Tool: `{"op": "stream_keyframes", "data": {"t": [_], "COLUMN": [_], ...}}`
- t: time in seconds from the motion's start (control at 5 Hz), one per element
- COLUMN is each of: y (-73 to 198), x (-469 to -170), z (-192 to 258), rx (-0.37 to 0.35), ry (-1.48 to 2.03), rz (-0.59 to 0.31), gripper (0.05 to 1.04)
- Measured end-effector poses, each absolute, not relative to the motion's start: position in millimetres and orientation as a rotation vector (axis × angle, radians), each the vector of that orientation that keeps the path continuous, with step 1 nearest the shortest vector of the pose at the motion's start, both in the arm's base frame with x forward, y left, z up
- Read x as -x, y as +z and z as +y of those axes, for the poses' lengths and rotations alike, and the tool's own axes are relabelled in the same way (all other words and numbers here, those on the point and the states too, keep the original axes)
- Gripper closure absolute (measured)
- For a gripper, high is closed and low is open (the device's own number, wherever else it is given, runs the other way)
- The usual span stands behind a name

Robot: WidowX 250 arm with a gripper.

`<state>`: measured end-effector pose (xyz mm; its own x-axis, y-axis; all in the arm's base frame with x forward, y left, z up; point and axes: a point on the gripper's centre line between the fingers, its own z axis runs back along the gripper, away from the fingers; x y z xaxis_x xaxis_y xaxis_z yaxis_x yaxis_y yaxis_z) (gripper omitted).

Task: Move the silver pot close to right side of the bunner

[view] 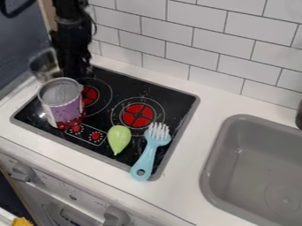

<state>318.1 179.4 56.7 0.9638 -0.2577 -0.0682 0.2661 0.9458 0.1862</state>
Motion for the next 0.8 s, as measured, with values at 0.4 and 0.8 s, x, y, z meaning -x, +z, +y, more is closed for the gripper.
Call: {"op": "stream_keyframes", "data": {"t": [0.4, 0.8], "y": [118.4, 126.6], "x": [-311.4, -294.1], "z": [162.2, 77.2], "rx": [-0.282, -0.323], "ry": [-0.522, -0.934], "rz": [-0.097, -0.202], "gripper": [1.0, 1.0]}}
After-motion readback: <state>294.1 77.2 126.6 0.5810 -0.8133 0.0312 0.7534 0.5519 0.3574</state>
